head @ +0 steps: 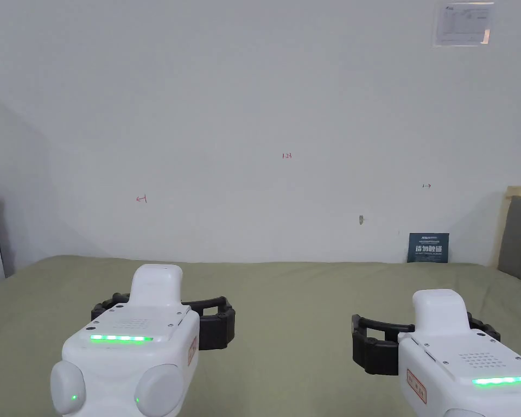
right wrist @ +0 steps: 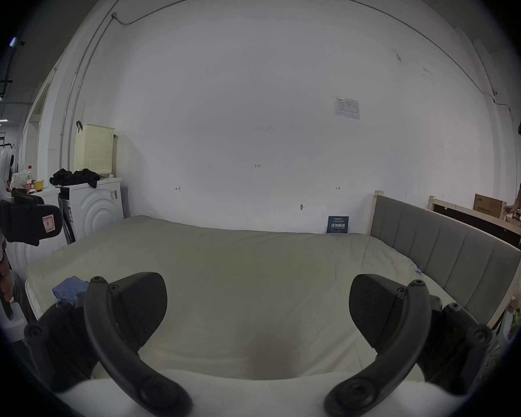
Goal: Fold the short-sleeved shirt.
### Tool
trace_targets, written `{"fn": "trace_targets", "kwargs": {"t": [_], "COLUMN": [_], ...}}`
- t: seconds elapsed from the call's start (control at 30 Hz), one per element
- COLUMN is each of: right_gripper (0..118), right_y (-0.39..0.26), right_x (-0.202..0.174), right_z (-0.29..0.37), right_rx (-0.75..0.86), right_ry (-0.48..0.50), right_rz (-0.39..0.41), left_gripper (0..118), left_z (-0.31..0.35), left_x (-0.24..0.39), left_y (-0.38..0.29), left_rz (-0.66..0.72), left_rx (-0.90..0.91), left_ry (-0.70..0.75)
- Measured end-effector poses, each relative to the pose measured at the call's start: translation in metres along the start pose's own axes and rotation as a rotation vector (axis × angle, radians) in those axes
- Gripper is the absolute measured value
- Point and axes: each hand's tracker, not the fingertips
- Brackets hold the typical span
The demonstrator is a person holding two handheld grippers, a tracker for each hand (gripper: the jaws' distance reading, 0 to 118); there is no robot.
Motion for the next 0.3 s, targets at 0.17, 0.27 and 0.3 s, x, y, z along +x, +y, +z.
{"fn": "trace_targets", "kwargs": {"t": [0.17,0.27,0.3], "right_gripper": [118,118,118], "right_y": [0.001,0.001,0.001], "right_x": [0.0,0.0,0.001], "right_z": [0.001,0.001,0.001], "right_rx": [0.001,0.001,0.001], "right_ry": [0.001,0.002,0.0], "right_rz": [-0.001,0.001,0.002], "left_gripper": [118,118,118], "left_z": [0.003,0.002,0.002], "left_x": [-0.012,-0.017,-0.016], "left_y": [-0.001,-0.001,-0.001], "left_rz": [0.135,0.141,0.137], "left_rx": [0.023,0.007,0.007], "left_ry": [-0.088,-0.118,-0.113]}}
